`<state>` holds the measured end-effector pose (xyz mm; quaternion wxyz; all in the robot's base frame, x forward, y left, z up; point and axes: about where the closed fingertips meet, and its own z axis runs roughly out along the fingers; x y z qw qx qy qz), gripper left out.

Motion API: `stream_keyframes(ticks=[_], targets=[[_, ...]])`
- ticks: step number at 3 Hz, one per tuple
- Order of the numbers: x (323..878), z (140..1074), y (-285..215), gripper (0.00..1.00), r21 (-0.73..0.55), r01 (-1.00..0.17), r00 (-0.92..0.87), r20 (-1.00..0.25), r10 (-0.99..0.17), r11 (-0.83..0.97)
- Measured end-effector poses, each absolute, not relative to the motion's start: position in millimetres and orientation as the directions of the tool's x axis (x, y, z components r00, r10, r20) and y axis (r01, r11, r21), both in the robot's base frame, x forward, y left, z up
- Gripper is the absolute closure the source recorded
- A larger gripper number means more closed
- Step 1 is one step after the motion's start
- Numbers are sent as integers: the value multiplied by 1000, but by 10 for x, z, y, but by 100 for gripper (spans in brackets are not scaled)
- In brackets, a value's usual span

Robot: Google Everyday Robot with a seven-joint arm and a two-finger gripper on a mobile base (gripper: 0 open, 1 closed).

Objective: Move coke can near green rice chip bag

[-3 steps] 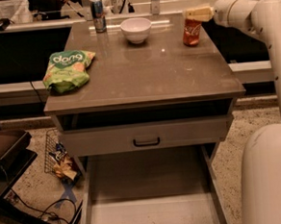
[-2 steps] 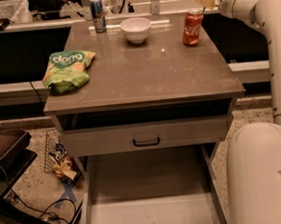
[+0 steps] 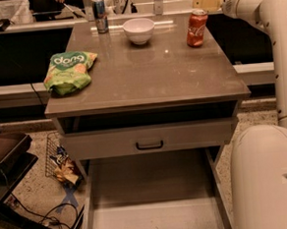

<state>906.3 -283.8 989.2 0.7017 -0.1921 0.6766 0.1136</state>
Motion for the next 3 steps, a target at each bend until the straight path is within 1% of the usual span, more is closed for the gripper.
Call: stream_keyframes(ticks=[1, 2, 3], targets=[[9071, 9885, -2821, 0, -115, -421, 58, -993, -100, 900], [9086, 9629, -2768, 0, -25, -444, -2, -1000, -29, 896], [9087, 9454, -2730, 0, 12, -448, -34, -999, -4, 894]])
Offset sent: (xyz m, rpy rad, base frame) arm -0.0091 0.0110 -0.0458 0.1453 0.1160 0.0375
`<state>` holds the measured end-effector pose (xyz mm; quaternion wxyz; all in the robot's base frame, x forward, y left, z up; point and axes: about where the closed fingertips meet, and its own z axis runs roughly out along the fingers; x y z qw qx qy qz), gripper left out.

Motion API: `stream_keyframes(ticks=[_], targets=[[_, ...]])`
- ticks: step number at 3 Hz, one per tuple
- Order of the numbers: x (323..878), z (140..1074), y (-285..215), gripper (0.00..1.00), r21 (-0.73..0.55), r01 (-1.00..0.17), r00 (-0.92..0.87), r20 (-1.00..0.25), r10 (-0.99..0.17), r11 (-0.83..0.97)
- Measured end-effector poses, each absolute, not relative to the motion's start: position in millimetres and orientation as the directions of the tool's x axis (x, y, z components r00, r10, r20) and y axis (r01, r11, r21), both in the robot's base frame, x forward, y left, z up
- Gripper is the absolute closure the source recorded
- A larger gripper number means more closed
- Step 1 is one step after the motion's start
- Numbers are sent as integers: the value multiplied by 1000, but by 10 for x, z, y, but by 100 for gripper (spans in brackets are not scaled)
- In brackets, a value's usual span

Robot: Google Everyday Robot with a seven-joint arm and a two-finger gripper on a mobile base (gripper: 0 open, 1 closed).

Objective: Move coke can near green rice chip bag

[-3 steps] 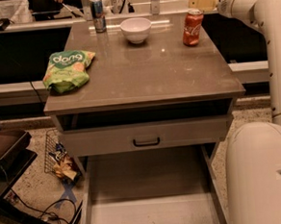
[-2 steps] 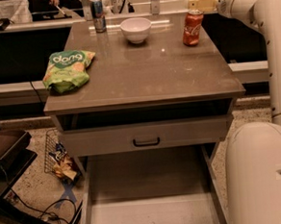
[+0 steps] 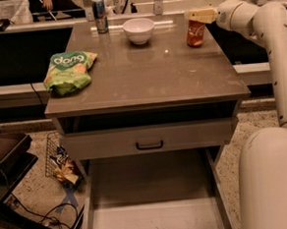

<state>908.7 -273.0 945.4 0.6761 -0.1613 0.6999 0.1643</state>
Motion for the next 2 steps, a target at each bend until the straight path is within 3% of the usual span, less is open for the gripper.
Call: stream_keyframes(ticks=[2], targets=[[9191, 9045, -2766, 0, -88, -405, -60, -991, -123, 910]])
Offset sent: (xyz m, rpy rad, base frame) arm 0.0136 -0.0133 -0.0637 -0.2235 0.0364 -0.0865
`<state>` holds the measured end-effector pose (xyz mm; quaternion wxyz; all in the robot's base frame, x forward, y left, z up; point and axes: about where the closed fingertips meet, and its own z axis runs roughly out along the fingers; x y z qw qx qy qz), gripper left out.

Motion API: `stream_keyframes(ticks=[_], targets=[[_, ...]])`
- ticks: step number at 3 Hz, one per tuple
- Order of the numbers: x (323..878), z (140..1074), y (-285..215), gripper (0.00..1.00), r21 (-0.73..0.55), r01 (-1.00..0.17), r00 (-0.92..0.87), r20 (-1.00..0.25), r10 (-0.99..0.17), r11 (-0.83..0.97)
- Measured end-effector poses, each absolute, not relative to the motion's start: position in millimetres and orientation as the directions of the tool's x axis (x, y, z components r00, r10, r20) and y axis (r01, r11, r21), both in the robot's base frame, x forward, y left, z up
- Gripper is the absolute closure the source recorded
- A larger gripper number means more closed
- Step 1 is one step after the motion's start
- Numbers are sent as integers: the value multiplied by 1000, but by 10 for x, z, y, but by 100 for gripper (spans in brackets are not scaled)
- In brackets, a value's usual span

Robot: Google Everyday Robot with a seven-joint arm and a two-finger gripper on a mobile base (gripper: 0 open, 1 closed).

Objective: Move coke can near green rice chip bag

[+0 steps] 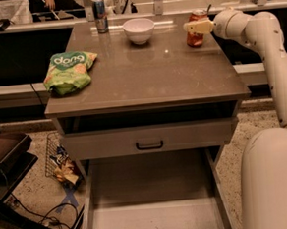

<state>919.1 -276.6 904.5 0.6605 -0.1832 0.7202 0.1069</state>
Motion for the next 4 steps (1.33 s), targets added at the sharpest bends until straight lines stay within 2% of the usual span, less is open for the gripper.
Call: stream_keyframes(ticks=[1, 4], targets=[[9224, 8829, -2786, 18, -110, -397, -84, -984, -155, 911], [9254, 8781, -2688, 87, -105, -409, -88, -984, -154, 907]])
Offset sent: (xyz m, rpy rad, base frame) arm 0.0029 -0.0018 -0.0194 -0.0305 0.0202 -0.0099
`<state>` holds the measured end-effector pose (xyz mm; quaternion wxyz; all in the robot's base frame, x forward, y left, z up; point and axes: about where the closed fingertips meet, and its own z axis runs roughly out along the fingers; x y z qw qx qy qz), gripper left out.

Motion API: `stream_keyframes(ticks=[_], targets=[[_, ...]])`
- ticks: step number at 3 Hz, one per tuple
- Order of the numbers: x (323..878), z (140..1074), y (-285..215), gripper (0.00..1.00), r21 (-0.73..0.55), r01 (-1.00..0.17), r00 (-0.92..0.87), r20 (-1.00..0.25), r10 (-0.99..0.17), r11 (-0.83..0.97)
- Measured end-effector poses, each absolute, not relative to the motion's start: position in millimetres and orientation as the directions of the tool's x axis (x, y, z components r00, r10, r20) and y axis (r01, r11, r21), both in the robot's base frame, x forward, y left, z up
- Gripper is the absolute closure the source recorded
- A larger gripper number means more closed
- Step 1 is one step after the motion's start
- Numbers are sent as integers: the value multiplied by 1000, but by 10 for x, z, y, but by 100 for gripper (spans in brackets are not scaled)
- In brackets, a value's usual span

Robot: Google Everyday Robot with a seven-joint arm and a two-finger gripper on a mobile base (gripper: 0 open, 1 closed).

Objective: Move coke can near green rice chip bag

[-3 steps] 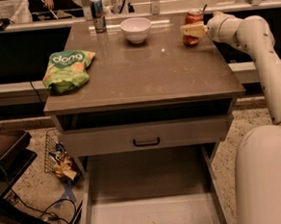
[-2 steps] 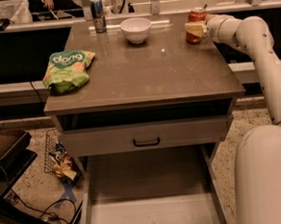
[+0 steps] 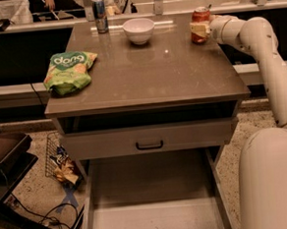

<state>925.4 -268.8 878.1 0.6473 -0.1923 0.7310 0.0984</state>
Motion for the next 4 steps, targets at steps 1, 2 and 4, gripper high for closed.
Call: stream_keyframes(ticks=[1, 2, 4], targets=[[9266, 8785, -2663, 100, -106, -410, -89, -984, -156, 906], [9158, 9039, -2530, 100, -142, -441, -57, -981, -185, 886], [8261, 10141, -2425, 100, -114, -451, 68, -993, -93, 885]])
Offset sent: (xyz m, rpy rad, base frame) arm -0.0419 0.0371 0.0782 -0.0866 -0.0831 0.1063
